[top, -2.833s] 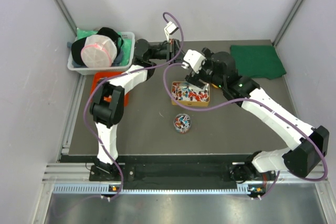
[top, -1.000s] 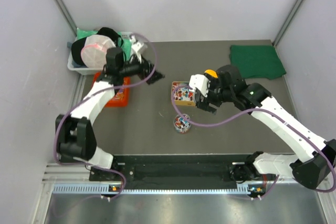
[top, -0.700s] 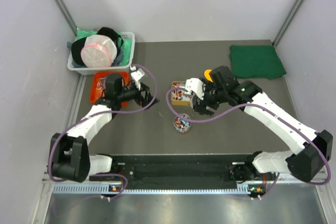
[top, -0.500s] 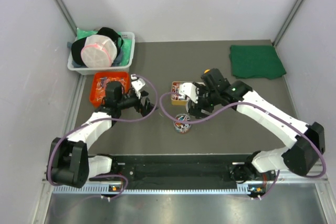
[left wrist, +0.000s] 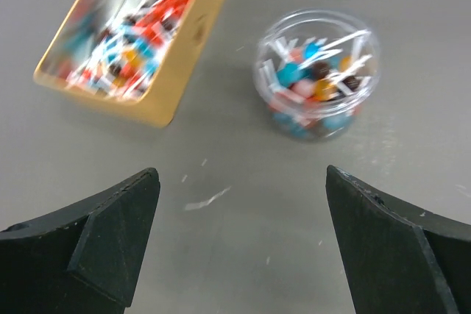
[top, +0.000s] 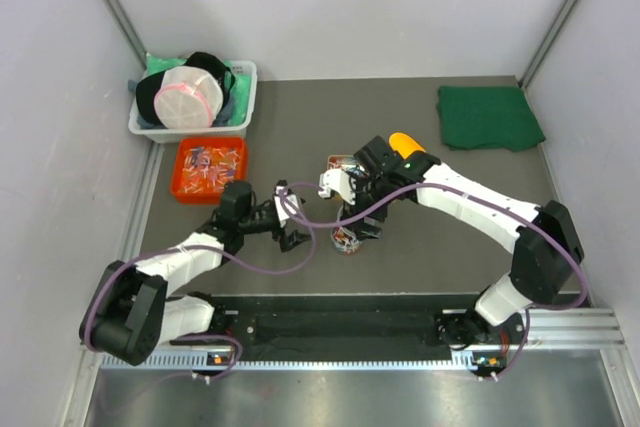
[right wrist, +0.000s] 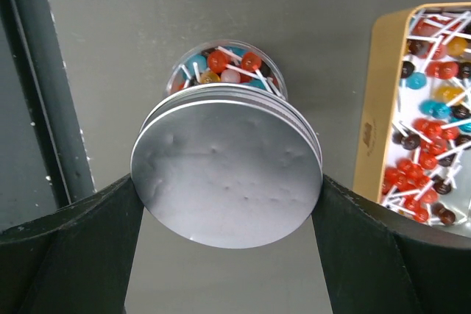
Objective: Pack the candies
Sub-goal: Pick up the bottle lid at the center of the board, then close the bottle lid on the packing bottle.
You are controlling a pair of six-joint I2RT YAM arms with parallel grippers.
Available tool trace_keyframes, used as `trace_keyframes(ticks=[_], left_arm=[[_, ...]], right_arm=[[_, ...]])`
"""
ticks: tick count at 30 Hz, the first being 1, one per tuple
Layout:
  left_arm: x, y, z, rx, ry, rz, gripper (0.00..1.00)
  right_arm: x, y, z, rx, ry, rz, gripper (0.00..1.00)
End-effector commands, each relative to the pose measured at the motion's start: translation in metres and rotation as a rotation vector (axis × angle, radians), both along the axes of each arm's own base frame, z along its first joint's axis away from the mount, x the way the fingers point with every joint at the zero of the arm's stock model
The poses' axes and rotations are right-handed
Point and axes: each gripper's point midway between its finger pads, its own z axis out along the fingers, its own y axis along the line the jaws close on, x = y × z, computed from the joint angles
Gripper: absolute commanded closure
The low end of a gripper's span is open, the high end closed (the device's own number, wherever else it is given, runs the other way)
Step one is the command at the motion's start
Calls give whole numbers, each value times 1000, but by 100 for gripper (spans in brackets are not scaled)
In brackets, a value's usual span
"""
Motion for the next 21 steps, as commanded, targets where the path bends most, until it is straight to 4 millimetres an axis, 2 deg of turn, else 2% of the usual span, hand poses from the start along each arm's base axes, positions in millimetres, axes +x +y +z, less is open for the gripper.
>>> trace_keyframes(ticks=[1,7,11,15,21], left_arm=[[-2,-19,11,23,-174,-72,1],[-9,-33,0,90,-221,-107,1],[-7,-38,-4,124,-218,-102,1],[-14,-43,-9,148,-206,-135,1],[-20,-45,-11,154,-203,-139,1]], right_arm=[[-5,23,16,79,29,27,39],[-3,26,2,63,44,-6,39],[7,29,-3,60,17,-40,40],[11,32,-9,48,17,-70,40],[5,34,-24,4,35,-65,41]])
